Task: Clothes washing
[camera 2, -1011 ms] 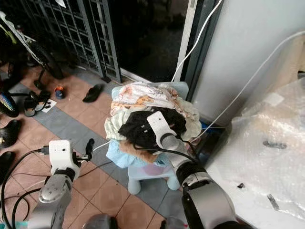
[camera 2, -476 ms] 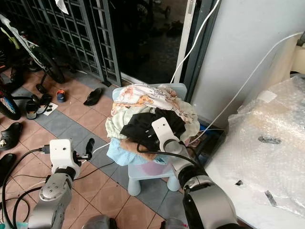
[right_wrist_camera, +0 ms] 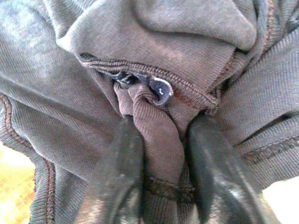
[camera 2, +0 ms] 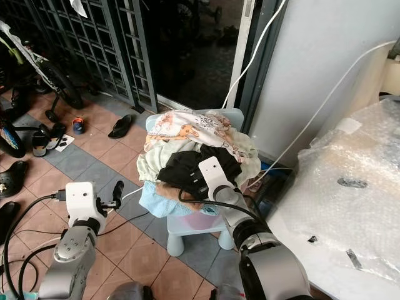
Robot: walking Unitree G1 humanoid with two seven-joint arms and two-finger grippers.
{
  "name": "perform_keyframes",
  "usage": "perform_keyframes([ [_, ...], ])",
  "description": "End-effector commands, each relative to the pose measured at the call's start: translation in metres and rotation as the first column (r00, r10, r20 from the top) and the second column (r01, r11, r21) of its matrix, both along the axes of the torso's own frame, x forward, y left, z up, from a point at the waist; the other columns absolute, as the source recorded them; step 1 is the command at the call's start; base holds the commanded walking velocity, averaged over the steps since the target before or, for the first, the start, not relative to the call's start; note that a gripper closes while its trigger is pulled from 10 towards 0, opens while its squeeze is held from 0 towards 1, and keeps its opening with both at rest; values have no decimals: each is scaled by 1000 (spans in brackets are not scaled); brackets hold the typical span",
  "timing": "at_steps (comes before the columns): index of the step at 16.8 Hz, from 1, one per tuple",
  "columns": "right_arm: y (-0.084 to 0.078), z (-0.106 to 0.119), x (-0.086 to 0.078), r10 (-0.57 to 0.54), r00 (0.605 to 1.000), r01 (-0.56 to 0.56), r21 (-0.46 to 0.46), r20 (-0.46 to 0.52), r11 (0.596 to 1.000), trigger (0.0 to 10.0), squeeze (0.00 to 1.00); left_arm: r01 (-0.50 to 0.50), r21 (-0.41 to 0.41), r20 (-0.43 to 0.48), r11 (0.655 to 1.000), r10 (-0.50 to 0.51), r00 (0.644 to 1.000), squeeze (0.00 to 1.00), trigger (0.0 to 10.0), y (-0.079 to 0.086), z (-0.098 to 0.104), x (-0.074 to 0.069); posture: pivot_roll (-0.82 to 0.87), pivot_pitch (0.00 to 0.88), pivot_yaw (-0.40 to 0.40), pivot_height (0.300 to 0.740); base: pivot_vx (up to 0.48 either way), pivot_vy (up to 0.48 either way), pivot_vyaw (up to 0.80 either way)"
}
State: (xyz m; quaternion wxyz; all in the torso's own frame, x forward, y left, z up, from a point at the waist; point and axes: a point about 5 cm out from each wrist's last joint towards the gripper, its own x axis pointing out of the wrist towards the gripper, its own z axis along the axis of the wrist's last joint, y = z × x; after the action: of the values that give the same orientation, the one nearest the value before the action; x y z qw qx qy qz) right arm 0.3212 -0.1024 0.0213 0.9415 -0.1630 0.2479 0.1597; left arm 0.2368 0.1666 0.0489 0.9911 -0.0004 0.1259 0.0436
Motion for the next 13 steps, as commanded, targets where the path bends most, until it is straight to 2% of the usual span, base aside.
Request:
perform_keyframes([
  [1, 1, -11, -9, 7, 998, -6, 13, -64, 1000, 0, 0, -8, 13, 1, 1000, 8, 1000, 0, 10000, -1, 0, 2, 29, 34, -4, 740, 0, 0, 0],
  [2, 3, -10, -8, 18, 998, -17, 21, -60, 1000, 0, 0, -13, 8, 8, 1000, 13, 1000, 0, 10000, -1, 1, 3, 29, 34, -4, 740, 0, 0, 0],
  [4, 9, -4, -5, 25, 999, -20, 104, -40, 994, 0, 0, -12, 3, 7, 1000, 12, 1000, 0, 10000, -3, 0, 4, 15, 14, 0, 740, 0, 0, 0],
  [6, 7, 14, 2, -11, 998, -8, 270, 68, 963, 0, 0, -8, 5, 7, 1000, 8, 1000, 0, 10000, -3, -2, 4, 8, 0, 3, 740, 0, 0, 0],
  [8, 4, 25, 2, -29, 987, -27, 340, 158, 940, 0, 0, -10, 8, -1, 1000, 10, 1000, 0, 10000, -1, -4, 3, -1, 0, 16, 740, 0, 0, 0],
  [10, -1, 50, -6, -80, 953, -65, 455, 291, 888, 0, 0, 7, 12, 10, 1000, -7, 1000, 0, 10000, -2, -3, 7, -16, 0, 43, 740, 0, 0, 0],
  [11, -1, 55, -8, -89, 945, -75, 474, 314, 877, 0, 0, 9, 14, 15, 1000, -9, 1000, 0, 10000, -2, -2, 8, -21, 0, 50, 740, 0, 0, 0],
  [12, -3, 76, -18, -97, 911, -129, 502, 400, 855, 0, 0, 15, 12, 33, 1000, -16, 999, 0, 10000, -5, 2, 15, -35, 0, 63, 740, 0, 0, 0],
  [13, -6, 90, -30, -93, 883, -170, 497, 460, 851, 0, 0, 21, 11, 39, 1000, -21, 999, 0, 10000, -8, 4, 19, -46, 0, 74, 740, 0, 0, 0],
])
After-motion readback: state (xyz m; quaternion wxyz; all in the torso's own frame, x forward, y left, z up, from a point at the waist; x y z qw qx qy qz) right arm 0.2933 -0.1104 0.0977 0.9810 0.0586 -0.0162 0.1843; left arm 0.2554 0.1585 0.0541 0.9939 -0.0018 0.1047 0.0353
